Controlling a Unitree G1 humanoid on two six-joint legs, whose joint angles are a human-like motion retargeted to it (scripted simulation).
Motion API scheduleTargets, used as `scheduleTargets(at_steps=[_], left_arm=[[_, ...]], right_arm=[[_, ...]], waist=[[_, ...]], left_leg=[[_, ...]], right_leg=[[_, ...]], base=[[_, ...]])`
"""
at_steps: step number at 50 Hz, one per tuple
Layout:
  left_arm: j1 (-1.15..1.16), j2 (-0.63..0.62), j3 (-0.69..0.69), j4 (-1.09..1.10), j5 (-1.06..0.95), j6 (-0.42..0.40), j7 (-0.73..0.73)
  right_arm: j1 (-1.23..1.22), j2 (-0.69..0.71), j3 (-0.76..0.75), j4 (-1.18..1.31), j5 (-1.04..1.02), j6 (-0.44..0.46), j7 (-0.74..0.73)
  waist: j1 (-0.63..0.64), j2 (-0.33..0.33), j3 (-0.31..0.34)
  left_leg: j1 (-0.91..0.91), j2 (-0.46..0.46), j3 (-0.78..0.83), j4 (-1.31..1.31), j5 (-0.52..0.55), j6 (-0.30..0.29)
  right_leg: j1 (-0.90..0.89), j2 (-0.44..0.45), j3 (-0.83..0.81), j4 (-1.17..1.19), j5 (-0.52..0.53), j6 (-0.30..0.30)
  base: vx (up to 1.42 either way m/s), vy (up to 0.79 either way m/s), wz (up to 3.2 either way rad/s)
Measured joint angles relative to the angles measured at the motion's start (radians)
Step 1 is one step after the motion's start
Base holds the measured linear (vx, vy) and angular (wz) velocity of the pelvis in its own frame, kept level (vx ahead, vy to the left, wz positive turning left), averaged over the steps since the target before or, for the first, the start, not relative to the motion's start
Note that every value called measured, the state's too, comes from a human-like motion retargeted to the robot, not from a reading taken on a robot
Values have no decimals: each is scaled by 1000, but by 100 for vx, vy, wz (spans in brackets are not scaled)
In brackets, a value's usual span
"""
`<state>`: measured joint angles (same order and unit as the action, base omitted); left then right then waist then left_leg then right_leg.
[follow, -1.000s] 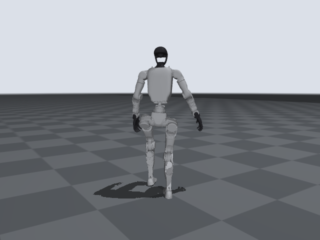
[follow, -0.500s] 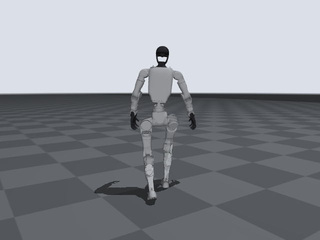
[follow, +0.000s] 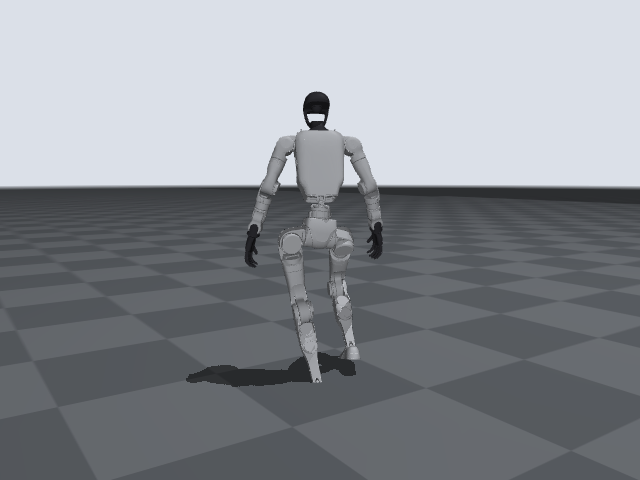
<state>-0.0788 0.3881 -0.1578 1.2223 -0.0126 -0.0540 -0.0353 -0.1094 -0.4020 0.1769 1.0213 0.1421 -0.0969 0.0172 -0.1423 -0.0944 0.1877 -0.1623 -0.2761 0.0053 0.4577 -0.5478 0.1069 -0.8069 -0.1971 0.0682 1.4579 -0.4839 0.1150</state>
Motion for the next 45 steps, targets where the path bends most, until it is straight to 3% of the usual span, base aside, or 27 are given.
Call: scheduleTargets(at_steps=[6,12,16,19,21,25,31,33,35,39,43,45], left_arm=[[29,-10,69,61,-14,-1,-9],[37,-28,110,90,-39,-9,-23],[28,-54,112,100,-60,-13,-42],[-1,-78,104,109,-77,-14,-62],[-4,-96,94,108,-80,-15,-69],[-33,-120,64,106,-80,-15,-84],[-83,-132,25,95,-86,-13,-104],[-108,-135,16,86,-94,-6,-109],[-112,-141,6,74,-99,-5,-105],[-137,-140,-15,31,-114,-1,-86],[-169,-125,-42,-27,-115,-12,-69],[-172,-123,-54,-43,-109,-20,-64]], right_arm=[[69,36,-30,63,-2,8,32],[97,61,-28,116,-1,22,68],[90,66,-25,152,11,33,84],[58,60,-32,183,31,40,90],[57,63,-36,190,40,44,87],[38,65,-47,201,59,50,81],[29,54,-44,222,72,56,73],[24,41,-41,237,69,59,73],[34,43,-33,243,64,59,65],[26,40,-27,252,57,61,45],[19,52,-25,238,61,51,33],[27,63,-19,227,61,44,36]], waist=[[27,-37,-28],[73,-45,-49],[94,-23,-56],[110,39,-86],[106,41,-76],[91,60,-80],[100,144,-100],[144,254,-102],[153,304,-107],[119,321,-105],[82,240,-110],[78,221,-91]], left_leg=[[-13,-33,-1,-59,83,-9],[-31,-20,5,-111,148,-28],[-84,15,9,-73,155,-50],[-160,84,-3,-44,159,-80],[-195,83,7,13,156,-96],[-266,120,47,128,60,-88],[-307,310,141,558,-91,-90],[-281,474,116,721,-117,-128],[-226,540,97,795,-104,-161],[-65,500,78,598,-112,-191],[16,350,98,296,-147,-142],[9,332,121,276,-180,-125]], right_leg=[[206,-19,38,-157,-111,31],[344,4,40,-431,-228,-6],[364,28,10,-532,-234,-40],[352,89,-36,-638,-181,-65],[338,77,-51,-613,-179,-67],[295,56,-104,-598,-165,-68],[249,115,-200,-583,-132,-92],[300,258,-254,-719,-53,-127],[282,309,-289,-715,-28,-143],[292,312,-324,-781,23,-139],[201,175,-321,-697,5,-106],[163,134,-320,-645,3,-93]], base=[[-22,-3,19],[-17,-8,-3],[-18,-13,3],[-16,-15,9],[-25,-15,40],[-23,-13,61],[-27,-6,32],[-29,-2,-61],[-33,-1,-26],[-28,2,42],[-29,8,75],[-35,11,69]])
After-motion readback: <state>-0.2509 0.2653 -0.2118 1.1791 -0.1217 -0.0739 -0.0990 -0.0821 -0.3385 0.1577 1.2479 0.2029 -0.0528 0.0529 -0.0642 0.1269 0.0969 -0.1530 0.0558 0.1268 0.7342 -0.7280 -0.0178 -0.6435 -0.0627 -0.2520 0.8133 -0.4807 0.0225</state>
